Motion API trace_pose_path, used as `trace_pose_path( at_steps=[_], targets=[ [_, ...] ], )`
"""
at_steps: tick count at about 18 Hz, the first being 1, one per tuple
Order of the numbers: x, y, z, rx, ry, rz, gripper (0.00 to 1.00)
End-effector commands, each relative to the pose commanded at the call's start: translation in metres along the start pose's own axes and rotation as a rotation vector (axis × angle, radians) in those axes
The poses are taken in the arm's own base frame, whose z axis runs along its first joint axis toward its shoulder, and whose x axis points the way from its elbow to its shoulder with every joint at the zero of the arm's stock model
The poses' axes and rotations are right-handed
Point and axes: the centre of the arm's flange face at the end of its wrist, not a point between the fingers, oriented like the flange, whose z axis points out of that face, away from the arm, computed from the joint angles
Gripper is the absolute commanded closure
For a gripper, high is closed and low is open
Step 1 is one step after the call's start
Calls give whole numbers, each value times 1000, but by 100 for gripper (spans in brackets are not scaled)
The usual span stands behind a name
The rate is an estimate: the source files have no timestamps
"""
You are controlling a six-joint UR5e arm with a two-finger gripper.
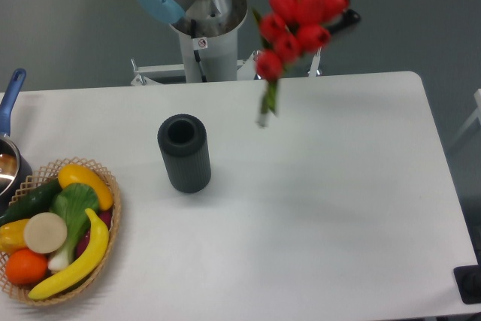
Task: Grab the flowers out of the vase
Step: 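Carry the tulip bunch away from the vase over the empty table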
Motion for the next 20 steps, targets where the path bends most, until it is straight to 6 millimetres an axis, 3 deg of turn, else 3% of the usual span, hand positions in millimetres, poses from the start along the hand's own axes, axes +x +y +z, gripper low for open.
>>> trace_pose_path(
  at_steps=[4,11,12,14,17,20],
  targets=[
    [-20,28,9,-210,-105,96,100],
    [-45,17,73,-408,-117,175,100],
    [-50,23,87,-458,-121,180,100],
    [-66,61,119,-581,-110,181,100],
    [-62,78,147,-745,-102,281,100],
    [-65,88,151,-798,-99,273,98]
  ],
)
